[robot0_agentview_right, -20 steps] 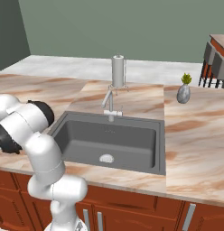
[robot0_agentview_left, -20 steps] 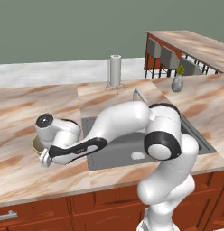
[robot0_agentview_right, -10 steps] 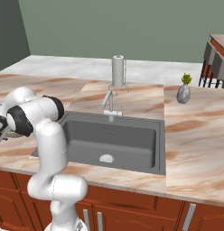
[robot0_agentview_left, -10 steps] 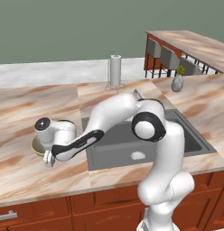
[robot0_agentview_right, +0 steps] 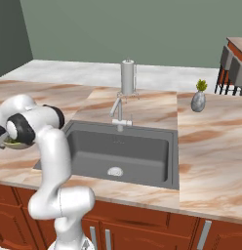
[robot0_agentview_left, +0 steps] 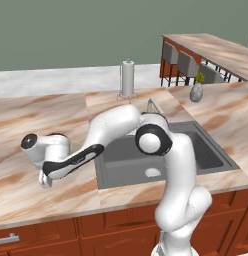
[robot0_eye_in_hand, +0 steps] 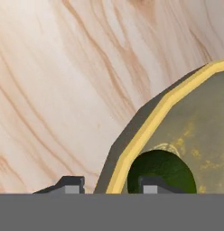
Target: Pick the lime from the sink and place it in the bowl. Then pick the bowl and place it in the microwave. Then close the microwave door and press the start button.
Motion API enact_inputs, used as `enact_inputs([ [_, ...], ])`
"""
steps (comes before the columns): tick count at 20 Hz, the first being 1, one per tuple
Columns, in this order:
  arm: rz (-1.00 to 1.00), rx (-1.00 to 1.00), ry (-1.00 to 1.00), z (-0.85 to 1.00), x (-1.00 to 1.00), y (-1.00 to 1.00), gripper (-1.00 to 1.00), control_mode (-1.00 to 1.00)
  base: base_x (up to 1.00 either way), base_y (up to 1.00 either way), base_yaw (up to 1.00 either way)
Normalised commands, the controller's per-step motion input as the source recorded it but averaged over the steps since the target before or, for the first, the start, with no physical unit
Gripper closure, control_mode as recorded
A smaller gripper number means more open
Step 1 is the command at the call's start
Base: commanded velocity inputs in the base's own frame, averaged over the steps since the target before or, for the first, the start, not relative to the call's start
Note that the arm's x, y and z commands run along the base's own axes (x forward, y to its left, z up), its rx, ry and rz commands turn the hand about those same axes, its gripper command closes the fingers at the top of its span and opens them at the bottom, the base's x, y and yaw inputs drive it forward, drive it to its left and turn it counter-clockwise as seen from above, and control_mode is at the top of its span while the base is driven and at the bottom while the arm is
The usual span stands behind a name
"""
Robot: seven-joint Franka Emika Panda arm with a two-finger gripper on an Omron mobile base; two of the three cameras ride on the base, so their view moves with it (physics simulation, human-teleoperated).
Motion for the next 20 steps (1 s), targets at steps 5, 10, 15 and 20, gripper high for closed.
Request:
enact_inputs([
  [5, 0.01, 0.00, 0.00, -0.08, 0.00, -0.02, 1.00, -1.00, 0.00, 0.00, 0.00],
  [10, 0.00, 0.00, 0.00, 0.18, -0.08, -0.21, 1.00, -1.00, 0.00, 0.00, 0.00],
  [15, 0.00, 0.00, -0.02, 0.80, -0.44, -0.66, 1.00, -1.00, 0.00, 0.00, 0.00],
  [20, -0.01, 0.00, -0.06, 0.99, -0.49, -0.97, 1.00, -1.00, 0.00, 0.00, 0.00],
])
